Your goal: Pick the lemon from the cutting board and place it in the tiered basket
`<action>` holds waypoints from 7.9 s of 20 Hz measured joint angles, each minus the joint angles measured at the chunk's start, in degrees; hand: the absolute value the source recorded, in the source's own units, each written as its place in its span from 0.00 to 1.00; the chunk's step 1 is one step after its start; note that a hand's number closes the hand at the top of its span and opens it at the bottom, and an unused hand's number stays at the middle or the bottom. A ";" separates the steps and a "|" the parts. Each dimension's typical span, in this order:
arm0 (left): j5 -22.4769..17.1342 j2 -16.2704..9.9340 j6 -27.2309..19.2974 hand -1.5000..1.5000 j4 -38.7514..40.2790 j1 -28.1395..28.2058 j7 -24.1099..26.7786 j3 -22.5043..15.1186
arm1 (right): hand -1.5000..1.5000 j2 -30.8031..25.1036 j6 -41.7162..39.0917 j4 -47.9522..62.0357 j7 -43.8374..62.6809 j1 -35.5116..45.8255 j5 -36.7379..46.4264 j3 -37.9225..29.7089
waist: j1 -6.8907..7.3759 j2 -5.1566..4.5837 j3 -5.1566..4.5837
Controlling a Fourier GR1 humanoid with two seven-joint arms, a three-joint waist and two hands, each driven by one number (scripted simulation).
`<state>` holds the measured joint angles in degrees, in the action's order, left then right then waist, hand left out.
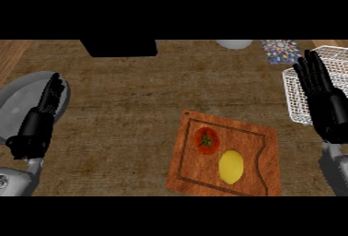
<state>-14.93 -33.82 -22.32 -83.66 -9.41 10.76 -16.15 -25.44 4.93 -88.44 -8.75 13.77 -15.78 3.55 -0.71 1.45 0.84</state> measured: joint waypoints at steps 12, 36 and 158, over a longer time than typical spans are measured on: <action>0.03 8.96 -4.48 0.50 -2.67 0.34 -5.48 -3.42 | 0.00 13.43 -2.30 -7.69 -3.91 -15.54 -21.22 -9.61 | -2.49 -0.81 -0.42; 3.50 12.42 -6.47 0.50 -4.61 -0.69 -9.80 -5.72 | 0.00 -18.80 -19.53 -51.58 16.55 -48.31 9.03 -22.29 | -0.66 -1.29 -1.30; 22.71 30.17 10.89 0.50 -6.60 2.31 -13.57 9.86 | 1.00 13.36 -12.04 -11.22 41.32 -13.40 77.93 26.44 | 0.62 -1.12 -1.05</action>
<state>7.78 -3.65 -11.43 -90.26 -7.10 -2.81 -6.29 -12.07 -7.11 -99.65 32.57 0.37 62.15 29.99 -0.09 0.33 -0.21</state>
